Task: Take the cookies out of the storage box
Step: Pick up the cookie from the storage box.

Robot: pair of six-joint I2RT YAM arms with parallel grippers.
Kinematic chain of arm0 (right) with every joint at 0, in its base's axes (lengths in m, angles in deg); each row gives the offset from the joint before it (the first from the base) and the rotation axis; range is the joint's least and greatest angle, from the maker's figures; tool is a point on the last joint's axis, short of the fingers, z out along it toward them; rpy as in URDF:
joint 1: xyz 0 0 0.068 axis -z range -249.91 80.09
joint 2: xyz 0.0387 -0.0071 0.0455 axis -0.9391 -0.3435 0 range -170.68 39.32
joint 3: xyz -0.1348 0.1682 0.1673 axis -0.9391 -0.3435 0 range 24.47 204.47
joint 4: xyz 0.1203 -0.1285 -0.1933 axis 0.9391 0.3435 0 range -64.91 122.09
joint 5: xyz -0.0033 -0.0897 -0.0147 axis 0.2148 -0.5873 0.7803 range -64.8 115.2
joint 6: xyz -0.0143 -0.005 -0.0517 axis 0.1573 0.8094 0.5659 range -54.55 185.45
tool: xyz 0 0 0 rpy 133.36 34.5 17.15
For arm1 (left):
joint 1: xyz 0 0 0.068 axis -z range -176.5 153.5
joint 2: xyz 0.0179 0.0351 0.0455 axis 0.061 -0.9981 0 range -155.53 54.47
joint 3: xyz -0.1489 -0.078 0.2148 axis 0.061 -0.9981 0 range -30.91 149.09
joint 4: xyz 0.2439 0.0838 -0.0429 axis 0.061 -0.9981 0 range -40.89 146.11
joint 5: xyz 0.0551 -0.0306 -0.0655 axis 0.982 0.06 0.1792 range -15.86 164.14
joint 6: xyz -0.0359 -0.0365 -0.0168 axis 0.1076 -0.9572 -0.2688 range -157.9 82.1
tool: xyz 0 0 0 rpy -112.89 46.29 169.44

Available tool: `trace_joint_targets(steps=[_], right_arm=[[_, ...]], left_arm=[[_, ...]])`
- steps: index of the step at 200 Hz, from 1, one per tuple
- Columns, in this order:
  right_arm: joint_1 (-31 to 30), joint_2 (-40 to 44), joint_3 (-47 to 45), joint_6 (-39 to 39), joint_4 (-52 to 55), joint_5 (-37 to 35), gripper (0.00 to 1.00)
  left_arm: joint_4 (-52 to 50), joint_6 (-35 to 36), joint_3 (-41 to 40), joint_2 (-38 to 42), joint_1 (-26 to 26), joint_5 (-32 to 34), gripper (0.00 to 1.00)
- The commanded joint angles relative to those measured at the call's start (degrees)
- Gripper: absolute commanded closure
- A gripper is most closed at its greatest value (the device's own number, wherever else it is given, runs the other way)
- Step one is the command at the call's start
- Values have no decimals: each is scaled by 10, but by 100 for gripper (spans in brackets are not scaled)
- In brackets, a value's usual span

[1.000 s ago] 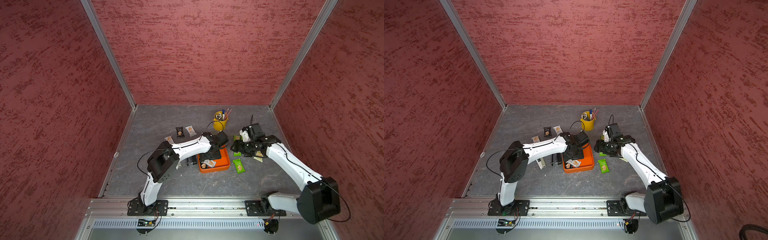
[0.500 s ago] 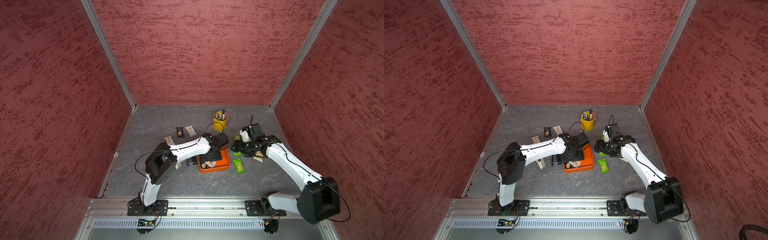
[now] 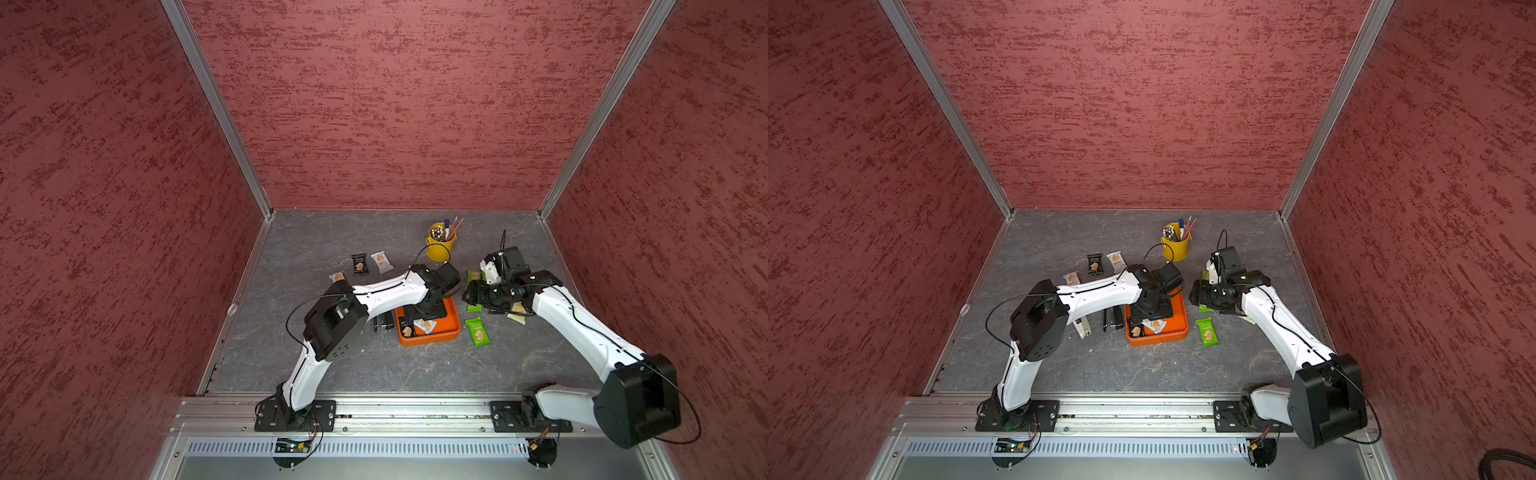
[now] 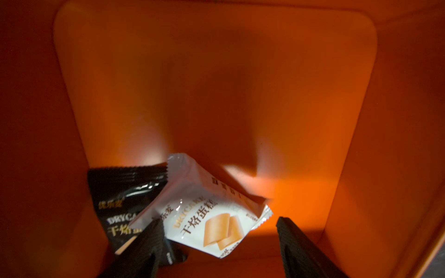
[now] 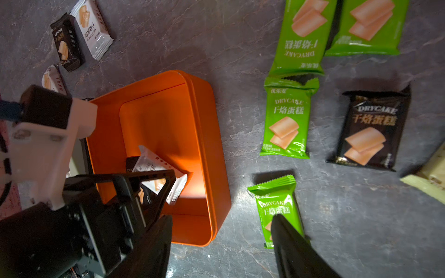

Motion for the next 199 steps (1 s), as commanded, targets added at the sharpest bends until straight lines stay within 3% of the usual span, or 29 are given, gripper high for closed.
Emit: trace_joint_targets(steps=[1, 41, 115, 199], right_arm=[[7, 3, 17, 8, 6, -15, 30], [7, 3, 20, 10, 8, -20, 30], [8, -4, 18, 11, -2, -14, 30], [9, 13, 11, 15, 3, -28, 30]], left_arm=[[17, 25, 44, -33, -13, 24, 22], [-7, 43, 87, -43, -23, 36, 21], [6, -34, -26, 25, 8, -6, 21], [-18, -20, 34, -44, 12, -24, 21]])
